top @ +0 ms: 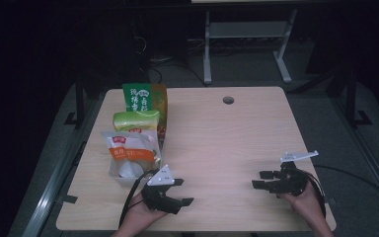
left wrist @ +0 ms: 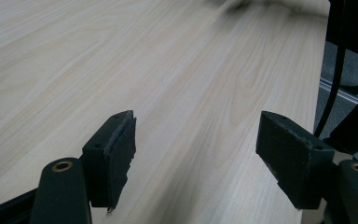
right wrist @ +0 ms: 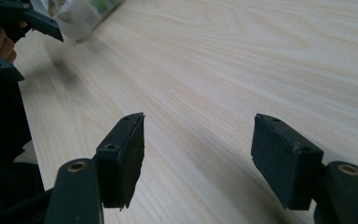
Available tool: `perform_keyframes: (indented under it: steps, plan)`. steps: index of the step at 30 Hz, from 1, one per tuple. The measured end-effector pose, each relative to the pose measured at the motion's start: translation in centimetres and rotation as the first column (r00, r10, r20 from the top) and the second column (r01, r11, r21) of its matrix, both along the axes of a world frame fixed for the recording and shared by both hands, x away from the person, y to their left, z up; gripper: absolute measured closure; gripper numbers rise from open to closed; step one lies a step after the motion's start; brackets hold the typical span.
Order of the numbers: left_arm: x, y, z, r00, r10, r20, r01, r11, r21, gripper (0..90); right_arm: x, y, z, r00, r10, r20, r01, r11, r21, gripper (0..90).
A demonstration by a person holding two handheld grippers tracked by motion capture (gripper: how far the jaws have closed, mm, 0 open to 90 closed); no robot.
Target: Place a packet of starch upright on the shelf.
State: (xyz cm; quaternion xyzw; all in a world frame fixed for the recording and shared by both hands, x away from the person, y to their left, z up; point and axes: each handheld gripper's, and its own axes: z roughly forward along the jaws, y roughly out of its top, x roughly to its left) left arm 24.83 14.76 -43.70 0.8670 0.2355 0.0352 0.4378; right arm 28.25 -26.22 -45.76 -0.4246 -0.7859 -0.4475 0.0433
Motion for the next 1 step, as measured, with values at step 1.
perform_keyframes:
  steps: [1]
  plan:
    - [-0.01, -0.04, -0.02, 1.0, -0.003, 0.002, 0.003, 1.0, 0.002, 28.1, -0.14, -0.11, 0.03, 1.0, -0.006, 0.0, 0.006, 1.0, 0.007, 34.1]
